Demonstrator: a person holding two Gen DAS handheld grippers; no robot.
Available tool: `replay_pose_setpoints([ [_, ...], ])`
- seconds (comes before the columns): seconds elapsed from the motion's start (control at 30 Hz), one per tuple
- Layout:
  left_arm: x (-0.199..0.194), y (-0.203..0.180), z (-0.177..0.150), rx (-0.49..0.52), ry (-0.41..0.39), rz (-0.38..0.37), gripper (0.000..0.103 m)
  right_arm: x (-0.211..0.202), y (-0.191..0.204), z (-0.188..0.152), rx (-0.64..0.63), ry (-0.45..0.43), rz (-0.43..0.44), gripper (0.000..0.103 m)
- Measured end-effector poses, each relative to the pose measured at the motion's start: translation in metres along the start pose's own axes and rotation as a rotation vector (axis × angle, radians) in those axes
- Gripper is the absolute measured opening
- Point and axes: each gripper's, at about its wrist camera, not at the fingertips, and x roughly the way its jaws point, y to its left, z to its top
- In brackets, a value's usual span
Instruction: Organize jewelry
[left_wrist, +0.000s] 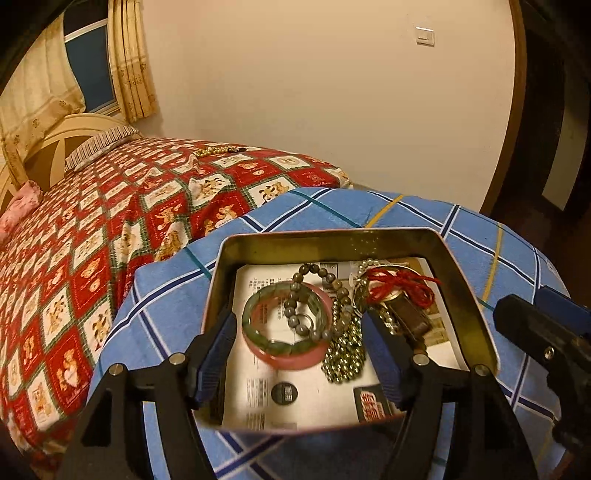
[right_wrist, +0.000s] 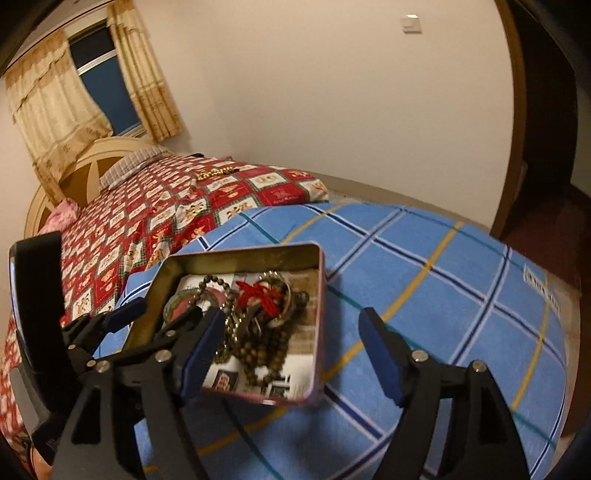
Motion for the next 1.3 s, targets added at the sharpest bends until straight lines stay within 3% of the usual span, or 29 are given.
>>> replay_pose_setpoints([
  [0.13, -0.014, -0.005, -0.007, 0.021, -0.011, 0.050, 0.070, -0.011, -0.008, -0.006, 0.045, -0.005, -0.040, 0.078],
  [0.27, -0.030, -0.006, -0.019, 0.014, -0.013, 0.151, 0.070, -0.025, -0.010, -0.015, 0.056, -0.022, -0.059, 0.084],
  [0.37, -0.046, -0.002, -0.030, -0.021, -0.027, 0.153, 0.070, -0.035, -0.006, -0.022, 0.028, -0.042, -0.083, 0.090],
  [0.57, -0.069, 0.003, -0.049, -0.091, -0.031, 0.146, 0.070, -0.052, -0.002, -0.034, 0.000, -0.063, -0.111, 0.093],
  [0.9, -0.116, -0.002, -0.062, -0.085, -0.088, 0.157, 0.070, -0.086, 0.000, -0.050, 0.005, -0.098, -0.121, 0.093],
  [1.3, -0.196, -0.003, -0.045, -0.090, -0.255, 0.194, 0.071, -0.155, 0.024, -0.035, -0.020, -0.304, -0.138, 0.101],
])
